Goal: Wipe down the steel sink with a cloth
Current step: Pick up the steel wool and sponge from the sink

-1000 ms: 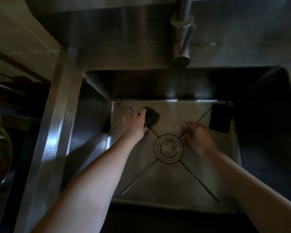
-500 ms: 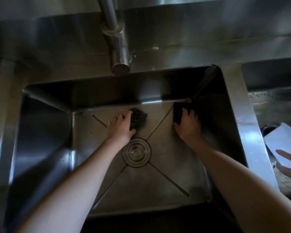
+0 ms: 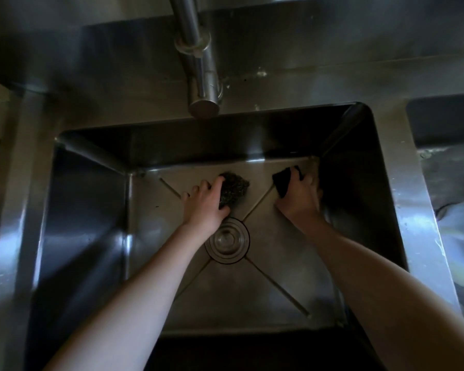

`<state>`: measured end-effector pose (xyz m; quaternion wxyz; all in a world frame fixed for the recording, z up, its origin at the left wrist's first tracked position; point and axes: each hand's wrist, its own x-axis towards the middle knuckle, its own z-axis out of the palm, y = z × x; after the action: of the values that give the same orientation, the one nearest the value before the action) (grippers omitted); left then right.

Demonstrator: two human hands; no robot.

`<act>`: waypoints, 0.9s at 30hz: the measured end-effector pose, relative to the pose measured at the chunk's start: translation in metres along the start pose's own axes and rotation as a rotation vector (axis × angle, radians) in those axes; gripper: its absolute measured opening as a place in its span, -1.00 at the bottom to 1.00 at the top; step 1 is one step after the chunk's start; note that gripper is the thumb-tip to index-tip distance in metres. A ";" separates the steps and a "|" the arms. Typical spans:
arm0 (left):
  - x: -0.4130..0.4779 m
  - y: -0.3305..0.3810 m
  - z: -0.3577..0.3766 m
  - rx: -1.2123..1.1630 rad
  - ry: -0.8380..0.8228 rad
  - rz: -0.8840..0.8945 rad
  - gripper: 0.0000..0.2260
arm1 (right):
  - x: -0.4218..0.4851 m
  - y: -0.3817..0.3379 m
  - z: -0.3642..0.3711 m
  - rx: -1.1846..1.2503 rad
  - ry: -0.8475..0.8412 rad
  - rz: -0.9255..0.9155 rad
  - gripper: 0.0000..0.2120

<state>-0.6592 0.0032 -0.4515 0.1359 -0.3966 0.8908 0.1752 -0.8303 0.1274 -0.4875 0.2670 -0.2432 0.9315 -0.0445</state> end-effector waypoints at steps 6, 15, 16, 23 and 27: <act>-0.024 -0.016 -0.020 -0.042 0.086 -0.036 -0.46 | -0.035 -0.014 -0.008 0.040 0.020 -0.119 -0.24; -0.083 -0.049 -0.089 -0.023 0.203 -0.173 -0.46 | -0.091 -0.074 -0.067 -0.008 -0.059 -0.344 -0.27; -0.092 -0.054 -0.099 -0.021 0.225 -0.197 -0.46 | -0.098 -0.082 -0.075 -0.016 -0.049 -0.368 -0.27; -0.162 -0.097 -0.163 -0.071 0.345 -0.325 -0.49 | -0.156 -0.135 -0.121 -0.062 0.007 -0.537 -0.35; -0.200 -0.116 -0.199 -0.058 0.352 -0.395 -0.53 | -0.192 -0.167 -0.134 -0.068 0.029 -0.643 -0.38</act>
<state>-0.4626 -0.0213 -0.2196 -0.0010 -0.5908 0.8007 0.0988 -0.6865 0.0660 -0.2460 0.2178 -0.5331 0.8115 -0.0991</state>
